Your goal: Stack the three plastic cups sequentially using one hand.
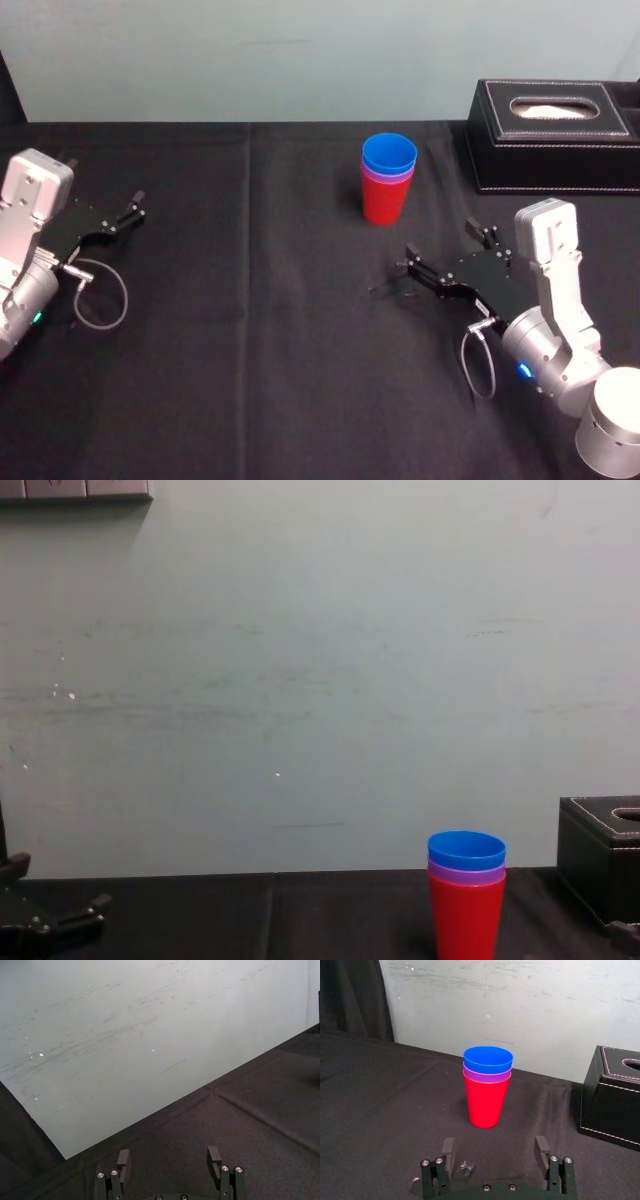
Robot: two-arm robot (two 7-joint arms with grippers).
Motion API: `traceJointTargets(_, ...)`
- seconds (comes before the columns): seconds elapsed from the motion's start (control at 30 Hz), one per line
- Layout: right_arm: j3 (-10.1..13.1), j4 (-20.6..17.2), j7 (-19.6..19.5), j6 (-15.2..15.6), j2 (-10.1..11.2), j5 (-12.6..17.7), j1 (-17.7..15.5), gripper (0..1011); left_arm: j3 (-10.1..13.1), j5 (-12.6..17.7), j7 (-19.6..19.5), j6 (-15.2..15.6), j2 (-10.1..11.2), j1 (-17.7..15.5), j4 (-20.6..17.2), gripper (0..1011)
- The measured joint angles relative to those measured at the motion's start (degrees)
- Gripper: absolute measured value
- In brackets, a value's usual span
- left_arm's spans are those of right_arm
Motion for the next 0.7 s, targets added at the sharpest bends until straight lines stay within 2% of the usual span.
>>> traceJointTargets(0.7,-0.15,-0.29,0.09,0.30,0.17,0.11,0.10,1002,0.00,0.00,0.00,0.00,0.00,0.00,0.00,1005)
